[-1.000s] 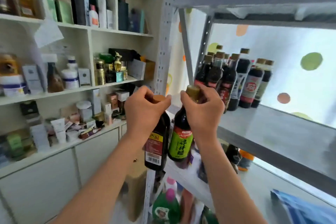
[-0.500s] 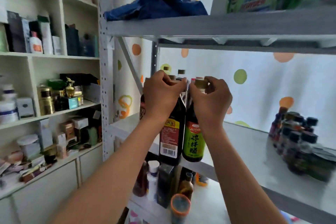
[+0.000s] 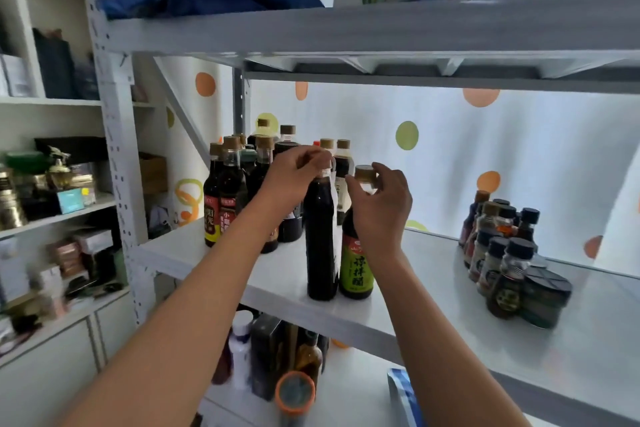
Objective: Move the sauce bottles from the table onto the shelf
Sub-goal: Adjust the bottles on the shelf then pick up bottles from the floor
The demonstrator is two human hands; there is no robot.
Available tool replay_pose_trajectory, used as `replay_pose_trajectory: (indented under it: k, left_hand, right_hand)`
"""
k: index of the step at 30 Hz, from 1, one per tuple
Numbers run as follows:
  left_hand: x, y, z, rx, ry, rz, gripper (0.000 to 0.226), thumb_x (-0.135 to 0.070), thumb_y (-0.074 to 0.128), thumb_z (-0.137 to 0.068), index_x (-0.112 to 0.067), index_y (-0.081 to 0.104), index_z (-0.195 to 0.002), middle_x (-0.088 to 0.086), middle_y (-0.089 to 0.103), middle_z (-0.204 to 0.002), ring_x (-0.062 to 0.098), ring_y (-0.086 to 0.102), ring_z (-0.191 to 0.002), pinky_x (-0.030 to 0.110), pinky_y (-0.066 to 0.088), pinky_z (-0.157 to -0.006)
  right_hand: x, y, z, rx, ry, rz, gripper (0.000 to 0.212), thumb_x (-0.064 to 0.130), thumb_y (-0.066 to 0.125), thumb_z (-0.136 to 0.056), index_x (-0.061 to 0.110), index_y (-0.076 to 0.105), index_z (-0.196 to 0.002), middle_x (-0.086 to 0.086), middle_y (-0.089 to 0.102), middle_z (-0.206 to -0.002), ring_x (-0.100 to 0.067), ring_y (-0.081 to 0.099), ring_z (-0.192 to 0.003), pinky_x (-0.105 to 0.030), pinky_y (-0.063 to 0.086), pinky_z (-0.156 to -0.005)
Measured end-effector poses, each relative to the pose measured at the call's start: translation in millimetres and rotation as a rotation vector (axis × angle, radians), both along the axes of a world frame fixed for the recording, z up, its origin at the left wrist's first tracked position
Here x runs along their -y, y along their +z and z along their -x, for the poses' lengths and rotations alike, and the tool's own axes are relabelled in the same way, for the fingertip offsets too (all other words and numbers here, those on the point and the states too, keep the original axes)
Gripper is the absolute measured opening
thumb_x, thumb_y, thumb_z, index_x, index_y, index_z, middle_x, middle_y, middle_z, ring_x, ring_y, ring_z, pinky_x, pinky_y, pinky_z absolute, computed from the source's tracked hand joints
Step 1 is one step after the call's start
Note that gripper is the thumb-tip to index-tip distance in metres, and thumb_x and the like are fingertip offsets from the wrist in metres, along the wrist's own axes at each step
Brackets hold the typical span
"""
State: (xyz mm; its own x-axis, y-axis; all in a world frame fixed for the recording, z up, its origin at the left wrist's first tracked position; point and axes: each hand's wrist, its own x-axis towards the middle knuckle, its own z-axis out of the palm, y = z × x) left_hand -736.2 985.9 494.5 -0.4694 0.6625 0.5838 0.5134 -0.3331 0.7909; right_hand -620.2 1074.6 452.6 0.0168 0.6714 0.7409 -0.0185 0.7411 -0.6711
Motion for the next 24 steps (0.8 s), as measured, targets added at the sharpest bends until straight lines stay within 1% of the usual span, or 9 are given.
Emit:
replay_pose_trajectory:
  k: [2, 6, 7, 10, 13, 16, 19, 21, 24]
  left_hand:
    - [-5, -10, 0, 0.022, -0.005, 0.023, 0.017, -0.036, 0.056, -0.096, -0.027, 0.065, -0.107, -0.015, 0.068, -0.103, -0.01, 0.06, -0.093, 0.004, 0.042, -0.077]
    - [-7, -42, -9, 0.16, -0.084, 0.032, 0.025, -0.034, 0.064, -0.091, -0.023, 0.063, -0.113, -0.011, 0.069, -0.104, 0.003, 0.065, -0.098, 0.007, 0.047, -0.072]
    - [-6, -51, -9, 0.173, -0.099, 0.03, 0.033, -0.036, 0.07, -0.086, -0.025, 0.061, -0.116, -0.013, 0.068, -0.107, 0.005, 0.064, -0.102, 0.009, 0.049, -0.074]
    - [2, -73, -12, 0.058, -0.038, 0.071, 0.079, -0.049, 0.085, -0.064, -0.043, 0.045, -0.131, -0.029, 0.053, -0.123, -0.016, 0.051, -0.108, 0.006, 0.044, -0.081]
    - [4, -92, -16, -0.083, 0.113, 0.118, 0.1, -0.051, 0.087, -0.059, -0.05, 0.027, -0.14, -0.023, 0.037, -0.133, -0.014, 0.04, -0.111, 0.013, 0.035, -0.091]
    - [2, -106, -17, -0.041, 0.164, 0.092, 0.082, -0.048, 0.085, -0.062, -0.049, 0.034, -0.127, -0.026, 0.045, -0.119, -0.008, 0.048, -0.102, 0.014, 0.041, -0.081]
    - [5, -112, -5, 0.069, 0.135, 0.064, 0.068, -0.031, 0.083, -0.071, -0.041, 0.037, -0.12, -0.023, 0.053, -0.113, -0.002, 0.054, -0.105, 0.026, 0.046, -0.089]
    - [9, -112, 6, 0.102, 0.097, 0.068, 0.063, -0.024, 0.08, -0.077, -0.038, 0.038, -0.122, -0.022, 0.053, -0.113, -0.006, 0.053, -0.103, 0.019, 0.044, -0.087]
    - [17, -109, 22, 0.074, 0.065, 0.089, 0.057, -0.022, 0.076, -0.081, -0.042, 0.042, -0.122, -0.03, 0.052, -0.107, -0.019, 0.052, -0.093, 0.004, 0.041, -0.067]
  right_hand:
    - [-6, -3, 0, 0.031, -0.007, 0.06, 0.029, 0.039, 0.076, -0.078, 0.03, 0.067, -0.104, 0.015, 0.057, -0.092, -0.018, 0.057, -0.093, -0.024, 0.04, -0.077]
    - [-12, -5, -8, 0.141, 0.026, 0.109, 0.018, 0.05, 0.071, -0.08, 0.042, 0.062, -0.093, 0.013, 0.059, -0.092, -0.017, 0.057, -0.096, -0.031, 0.045, -0.081]
    - [-12, -7, -11, 0.181, 0.026, 0.115, 0.019, 0.054, 0.069, -0.081, 0.04, 0.061, -0.093, 0.012, 0.058, -0.092, -0.015, 0.057, -0.094, -0.03, 0.044, -0.079]
    - [-10, -20, -24, 0.337, 0.021, 0.166, 0.036, 0.058, 0.061, -0.085, 0.027, 0.068, -0.102, 0.004, 0.059, -0.102, -0.014, 0.06, -0.089, -0.025, 0.041, -0.069]
    - [-2, -40, -39, 0.386, 0.143, 0.269, 0.038, 0.053, 0.062, -0.088, 0.034, 0.064, -0.12, 0.013, 0.068, -0.098, -0.01, 0.067, -0.091, -0.028, 0.052, -0.075]
    - [1, -60, -51, 0.415, 0.295, 0.318, 0.062, 0.035, 0.074, -0.082, 0.043, 0.047, -0.137, 0.013, 0.07, -0.103, -0.004, 0.066, -0.095, -0.03, 0.055, -0.083]
    - [-2, -66, -58, 0.525, 0.331, 0.346, 0.086, 0.007, 0.073, -0.079, 0.043, 0.032, -0.146, 0.01, 0.064, -0.11, -0.008, 0.061, -0.104, -0.027, 0.054, -0.079]
    - [-5, -67, -59, 0.568, 0.321, 0.39, 0.078, 0.001, 0.072, -0.079, 0.035, 0.041, -0.142, 0.004, 0.064, -0.112, -0.015, 0.062, -0.107, -0.026, 0.055, -0.075]
    - [-12, -68, -53, 0.604, 0.279, 0.408, 0.064, 0.004, 0.075, -0.079, 0.026, 0.051, -0.134, 0.0, 0.064, -0.114, -0.02, 0.062, -0.106, -0.036, 0.059, -0.082]
